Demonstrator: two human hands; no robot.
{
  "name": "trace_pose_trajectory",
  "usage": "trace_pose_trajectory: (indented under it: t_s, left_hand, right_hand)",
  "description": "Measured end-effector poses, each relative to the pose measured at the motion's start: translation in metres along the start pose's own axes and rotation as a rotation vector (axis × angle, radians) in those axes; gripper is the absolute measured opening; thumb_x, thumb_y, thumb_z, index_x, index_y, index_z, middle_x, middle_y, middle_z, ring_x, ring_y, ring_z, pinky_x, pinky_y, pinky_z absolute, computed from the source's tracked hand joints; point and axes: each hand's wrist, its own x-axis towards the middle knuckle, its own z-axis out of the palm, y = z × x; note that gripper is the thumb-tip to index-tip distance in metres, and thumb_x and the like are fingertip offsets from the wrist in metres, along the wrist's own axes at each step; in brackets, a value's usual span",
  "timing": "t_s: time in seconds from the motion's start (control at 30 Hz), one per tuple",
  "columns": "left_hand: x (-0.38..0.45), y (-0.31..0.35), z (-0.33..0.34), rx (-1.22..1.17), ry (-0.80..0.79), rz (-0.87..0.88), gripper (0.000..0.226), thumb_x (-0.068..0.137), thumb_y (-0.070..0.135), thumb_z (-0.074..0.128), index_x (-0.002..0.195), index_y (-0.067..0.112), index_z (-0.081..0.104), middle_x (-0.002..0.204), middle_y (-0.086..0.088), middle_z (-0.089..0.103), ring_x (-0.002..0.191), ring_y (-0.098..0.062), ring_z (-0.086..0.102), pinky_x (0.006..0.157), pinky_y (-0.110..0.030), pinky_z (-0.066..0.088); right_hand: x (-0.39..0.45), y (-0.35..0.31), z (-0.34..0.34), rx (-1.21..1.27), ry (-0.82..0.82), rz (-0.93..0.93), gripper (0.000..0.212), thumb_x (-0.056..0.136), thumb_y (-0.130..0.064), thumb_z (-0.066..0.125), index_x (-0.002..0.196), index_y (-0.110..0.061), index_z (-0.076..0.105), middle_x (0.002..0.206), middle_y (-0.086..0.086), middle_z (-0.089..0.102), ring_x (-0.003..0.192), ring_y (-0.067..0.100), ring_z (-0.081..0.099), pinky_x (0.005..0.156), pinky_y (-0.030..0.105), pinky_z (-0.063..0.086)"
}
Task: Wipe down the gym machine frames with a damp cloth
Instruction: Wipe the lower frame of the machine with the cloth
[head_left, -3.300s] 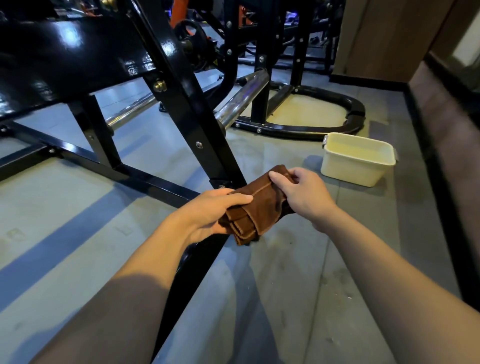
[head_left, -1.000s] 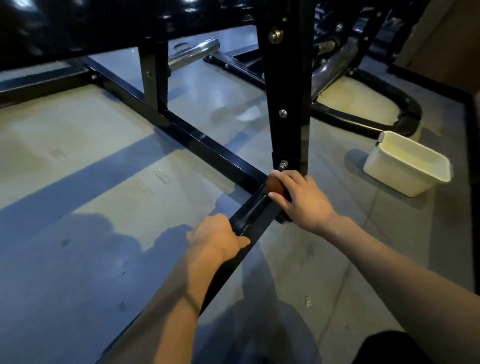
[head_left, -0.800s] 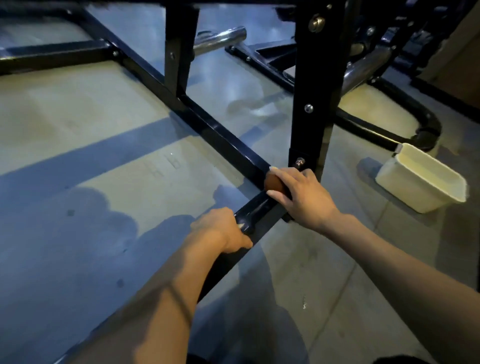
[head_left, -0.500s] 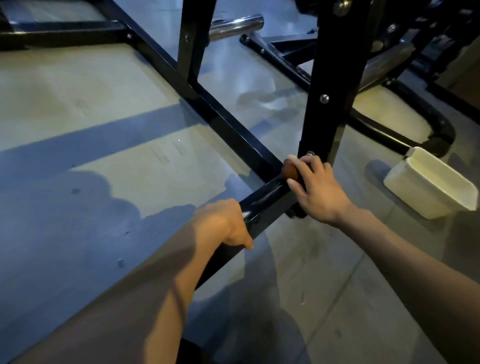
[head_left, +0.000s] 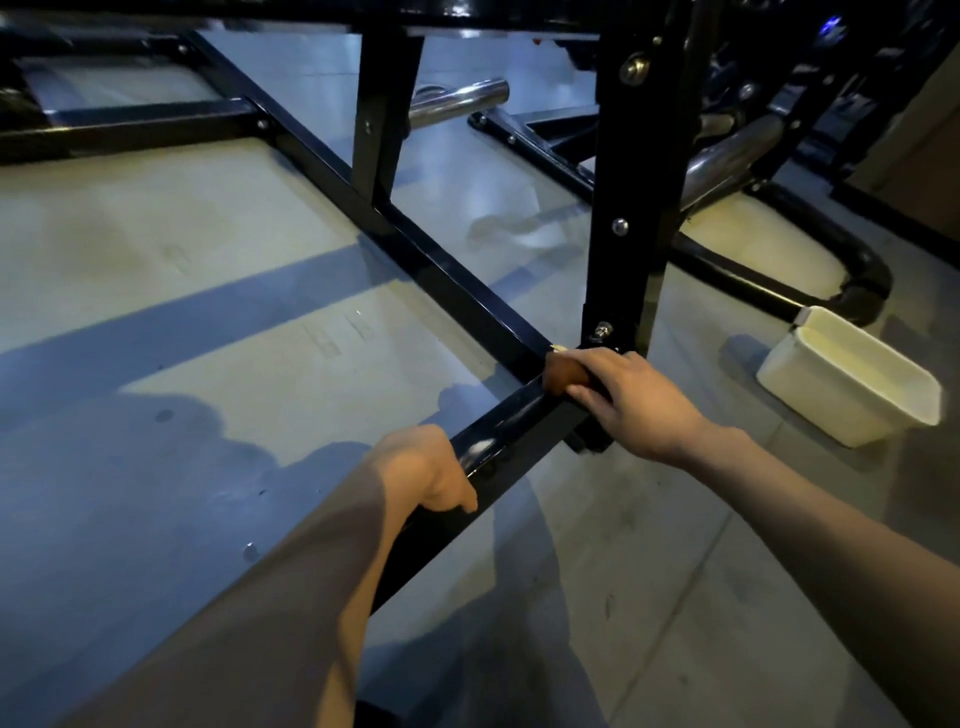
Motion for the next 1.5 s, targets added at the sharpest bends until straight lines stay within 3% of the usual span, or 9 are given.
trace_pose_trajectory:
  t_s: [0.1,0.3,0.47,0.67,0.83,1.03,1.23,1.4,1.5]
  left_hand:
    - [0.002,0.001,-0.001,-0.024,0.013,-0.004,0.066,0.084,0.048,0.08,0.133,0.009,0.057,0.11,-0.007,0.058,0.098,-0.025,0.058,0.087,-0.034,0.052]
    - [0.005,-0.002,0.002,-0.017,0.018,-0.021,0.074,0.082,0.05,0.082,0.137,0.009,0.055,0.127,-0.011,0.063,0.113,-0.03,0.063,0.099,-0.04,0.054]
    - [0.006,0.003,0.002,-0.008,0.067,-0.02,0.074,0.079,0.052,0.083,0.133,0.009,0.056,0.114,-0.008,0.061,0.101,-0.027,0.06,0.092,-0.037,0.054]
    - [0.005,0.002,0.006,0.011,0.101,-0.05,0.081,0.076,0.059,0.084,0.135,0.01,0.057,0.128,-0.012,0.064,0.116,-0.031,0.062,0.1,-0.041,0.054]
    - [0.007,0.004,0.003,0.015,0.102,-0.043,0.077,0.076,0.059,0.084,0.13,0.009,0.059,0.122,-0.011,0.064,0.111,-0.03,0.063,0.096,-0.04,0.055]
    - [0.007,0.004,0.004,0.039,0.123,-0.038,0.079,0.075,0.058,0.085,0.132,0.01,0.059,0.126,-0.012,0.065,0.114,-0.03,0.064,0.097,-0.038,0.054]
    - [0.003,0.008,0.003,-0.002,0.095,-0.042,0.072,0.078,0.051,0.085,0.131,0.009,0.061,0.12,-0.011,0.065,0.099,-0.025,0.06,0.096,-0.039,0.055]
    - [0.006,0.007,0.004,-0.004,0.1,-0.052,0.075,0.076,0.053,0.086,0.132,0.009,0.061,0.124,-0.012,0.066,0.111,-0.029,0.065,0.1,-0.041,0.054]
    - [0.004,0.008,0.005,-0.005,0.091,-0.045,0.073,0.078,0.052,0.085,0.133,0.009,0.061,0.124,-0.012,0.066,0.11,-0.028,0.064,0.1,-0.041,0.054]
  right_hand:
    - [0.036,0.006,-0.007,-0.037,-0.013,0.159,0.039,0.107,-0.042,0.05,0.145,-0.041,0.043,0.124,-0.004,0.06,0.115,0.03,0.057,0.092,0.046,0.051]
    - [0.004,-0.012,0.014,0.028,0.063,-0.083,0.044,0.105,-0.048,0.048,0.148,-0.039,0.044,0.131,-0.007,0.065,0.109,0.023,0.06,0.091,0.043,0.052]
    - [0.038,-0.01,-0.006,0.085,0.11,0.249,0.039,0.108,-0.042,0.047,0.144,-0.027,0.051,0.102,-0.002,0.065,0.083,0.012,0.06,0.072,0.034,0.046]
    - [-0.01,-0.025,0.008,-0.007,0.08,-0.128,0.049,0.105,-0.047,0.048,0.152,-0.038,0.04,0.135,-0.007,0.06,0.107,0.021,0.053,0.086,0.039,0.051]
    - [0.035,0.016,-0.007,-0.059,0.058,0.155,0.046,0.108,-0.043,0.046,0.152,-0.037,0.038,0.138,0.001,0.058,0.12,0.03,0.055,0.099,0.047,0.05]
    - [0.002,-0.005,0.009,-0.1,0.092,-0.148,0.049,0.105,-0.052,0.042,0.152,-0.042,0.035,0.136,-0.009,0.063,0.108,0.021,0.058,0.087,0.042,0.055]
    - [0.034,0.003,0.004,-0.135,0.152,0.167,0.044,0.109,-0.043,0.043,0.152,-0.038,0.035,0.145,-0.002,0.057,0.119,0.032,0.052,0.083,0.046,0.051]
    - [0.007,-0.022,0.009,-0.088,0.123,-0.163,0.047,0.107,-0.047,0.046,0.152,-0.037,0.037,0.132,-0.003,0.065,0.113,0.022,0.057,0.085,0.042,0.055]
    - [-0.007,0.001,0.014,-0.077,0.205,-0.126,0.048,0.107,-0.049,0.041,0.154,-0.038,0.035,0.133,-0.004,0.064,0.108,0.023,0.058,0.078,0.036,0.049]
